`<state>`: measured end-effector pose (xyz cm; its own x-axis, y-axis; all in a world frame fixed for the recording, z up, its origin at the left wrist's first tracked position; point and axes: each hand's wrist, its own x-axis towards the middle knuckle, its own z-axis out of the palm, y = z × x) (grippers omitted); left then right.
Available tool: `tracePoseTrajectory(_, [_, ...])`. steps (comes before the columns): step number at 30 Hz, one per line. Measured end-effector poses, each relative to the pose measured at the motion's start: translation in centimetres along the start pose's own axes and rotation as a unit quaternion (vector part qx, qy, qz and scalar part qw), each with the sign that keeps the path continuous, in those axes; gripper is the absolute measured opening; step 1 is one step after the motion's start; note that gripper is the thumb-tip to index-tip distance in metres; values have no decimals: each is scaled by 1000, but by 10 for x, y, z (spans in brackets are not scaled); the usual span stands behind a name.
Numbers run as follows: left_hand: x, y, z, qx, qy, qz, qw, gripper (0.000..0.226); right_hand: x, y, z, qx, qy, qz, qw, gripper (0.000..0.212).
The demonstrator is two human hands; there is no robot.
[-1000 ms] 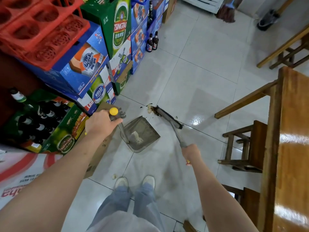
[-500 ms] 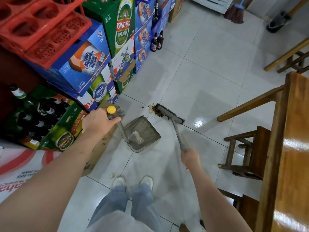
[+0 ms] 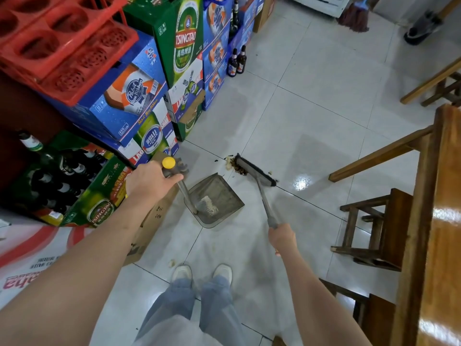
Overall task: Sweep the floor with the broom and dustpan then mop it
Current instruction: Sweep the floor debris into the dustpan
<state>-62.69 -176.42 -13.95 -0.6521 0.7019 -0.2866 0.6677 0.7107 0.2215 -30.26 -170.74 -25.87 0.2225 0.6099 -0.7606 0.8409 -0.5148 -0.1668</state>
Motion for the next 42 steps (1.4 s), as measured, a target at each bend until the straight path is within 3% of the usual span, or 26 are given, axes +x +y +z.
tracePoseTrajectory(15, [4, 0, -8, -10, 1, -3, 1000, 50, 26, -20, -48, -12, 58, -19, 998, 34])
tracePoseTrajectory(22, [6, 1, -8, -3, 7, 5, 1000, 47, 36, -38, -59, -17, 28, -12, 999, 32])
tracePoseTrajectory(29, [4, 2, -6, 1, 5, -4, 1000, 50, 1, -25, -25, -12, -22, -15, 1000, 33])
tracePoseTrajectory(35, [1, 0, -5, -8, -4, 2, 1000, 49, -19, -7, -22, -16, 1, -40, 999, 29])
tracePoseTrajectory(42, [0, 1, -7, 3, -6, 3, 1000, 52, -7, -41, -36, -16, 12, -67, 998, 23])
